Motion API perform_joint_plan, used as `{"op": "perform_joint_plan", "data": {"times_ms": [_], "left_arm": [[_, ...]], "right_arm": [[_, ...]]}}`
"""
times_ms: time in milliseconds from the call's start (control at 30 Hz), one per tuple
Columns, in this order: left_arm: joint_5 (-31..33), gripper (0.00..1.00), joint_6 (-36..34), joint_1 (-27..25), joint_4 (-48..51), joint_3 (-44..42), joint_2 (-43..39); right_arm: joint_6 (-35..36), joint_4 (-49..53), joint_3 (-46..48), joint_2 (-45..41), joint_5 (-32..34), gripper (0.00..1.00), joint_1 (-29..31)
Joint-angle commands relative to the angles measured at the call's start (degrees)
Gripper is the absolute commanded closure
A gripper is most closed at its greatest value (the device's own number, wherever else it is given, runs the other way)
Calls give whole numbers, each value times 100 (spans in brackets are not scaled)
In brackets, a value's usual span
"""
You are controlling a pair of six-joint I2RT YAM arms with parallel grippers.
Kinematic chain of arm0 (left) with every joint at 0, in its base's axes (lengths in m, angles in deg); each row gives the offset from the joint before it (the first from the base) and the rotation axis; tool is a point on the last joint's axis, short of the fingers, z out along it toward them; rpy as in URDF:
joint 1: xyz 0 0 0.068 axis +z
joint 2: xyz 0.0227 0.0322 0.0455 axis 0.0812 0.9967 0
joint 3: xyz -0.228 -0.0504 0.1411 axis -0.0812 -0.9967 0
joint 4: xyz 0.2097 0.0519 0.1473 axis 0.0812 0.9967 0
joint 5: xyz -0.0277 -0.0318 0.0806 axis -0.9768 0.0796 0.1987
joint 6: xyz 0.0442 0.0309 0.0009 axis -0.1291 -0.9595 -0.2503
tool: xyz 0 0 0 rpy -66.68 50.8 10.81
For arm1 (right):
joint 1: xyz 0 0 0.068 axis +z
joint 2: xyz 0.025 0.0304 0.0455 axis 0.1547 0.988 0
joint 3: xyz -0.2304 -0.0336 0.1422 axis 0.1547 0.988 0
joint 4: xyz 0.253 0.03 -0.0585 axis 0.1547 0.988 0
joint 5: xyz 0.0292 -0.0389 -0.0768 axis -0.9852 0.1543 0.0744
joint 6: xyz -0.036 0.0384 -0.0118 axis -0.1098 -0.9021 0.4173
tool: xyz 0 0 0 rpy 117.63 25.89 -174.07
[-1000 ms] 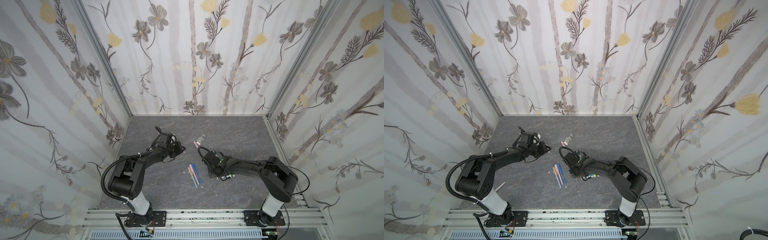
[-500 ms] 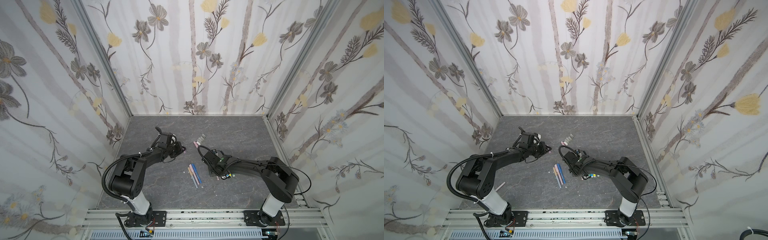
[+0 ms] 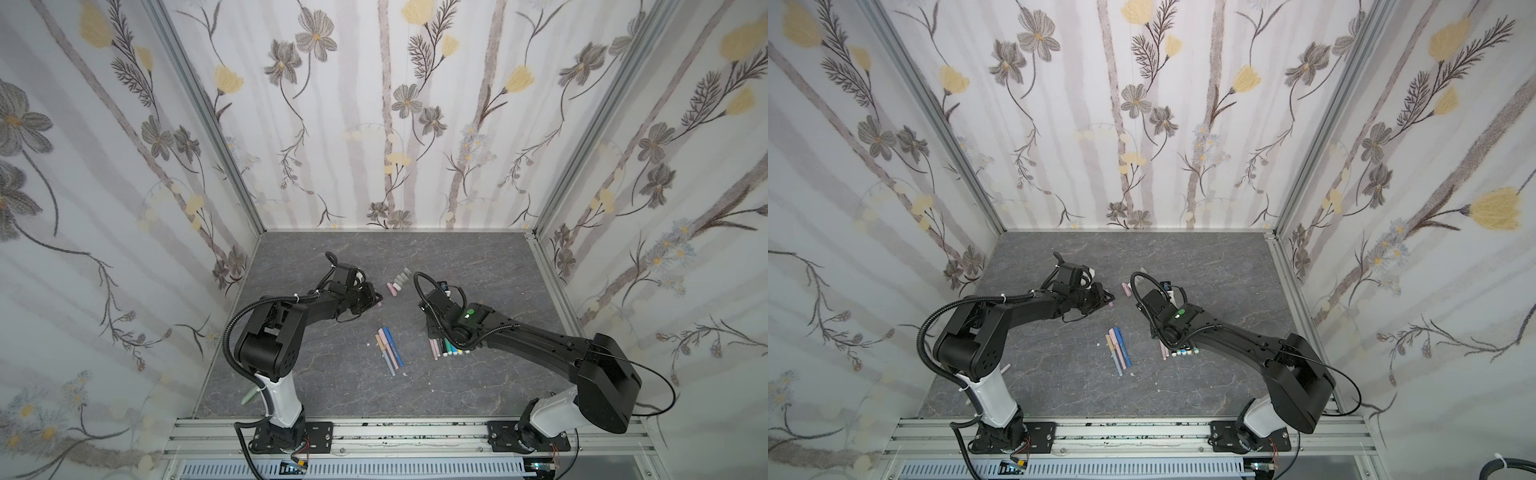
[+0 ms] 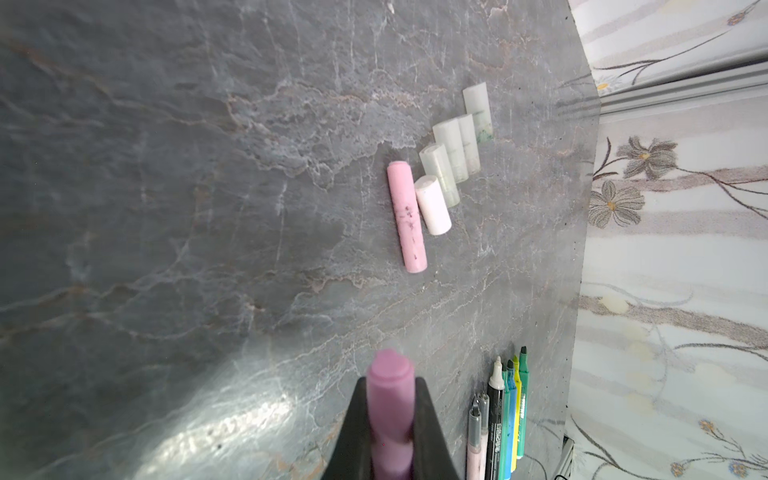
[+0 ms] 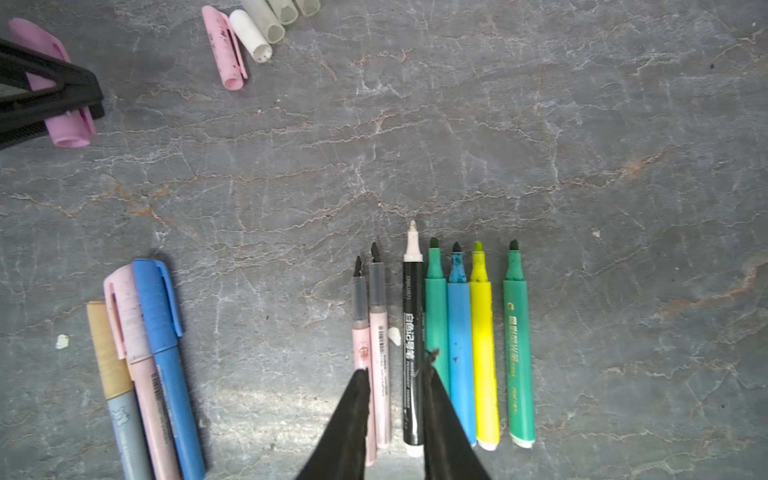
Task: Open the pen caps
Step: 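Drop the pink cap at the cap pile while the right gripper releases the pen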
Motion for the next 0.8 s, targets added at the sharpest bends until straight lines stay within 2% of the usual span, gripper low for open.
{"op": "perform_joint_plan", "data": {"times_ms": [0, 233, 433, 767], "left_arm": [[19, 100, 83, -7, -111, 245, 232], [-79, 100, 125, -103, 5, 726, 757], [-117, 89, 244, -122, -109, 809, 944], [-157, 79, 362, -126, -202, 922, 1160]], "right_arm": [[79, 69, 84, -157, 91, 76, -47], [59, -90, 358, -391, 39, 75, -112], [31, -181, 561, -470, -42, 75, -128], [20, -185, 748, -613, -49, 75, -138]]}}
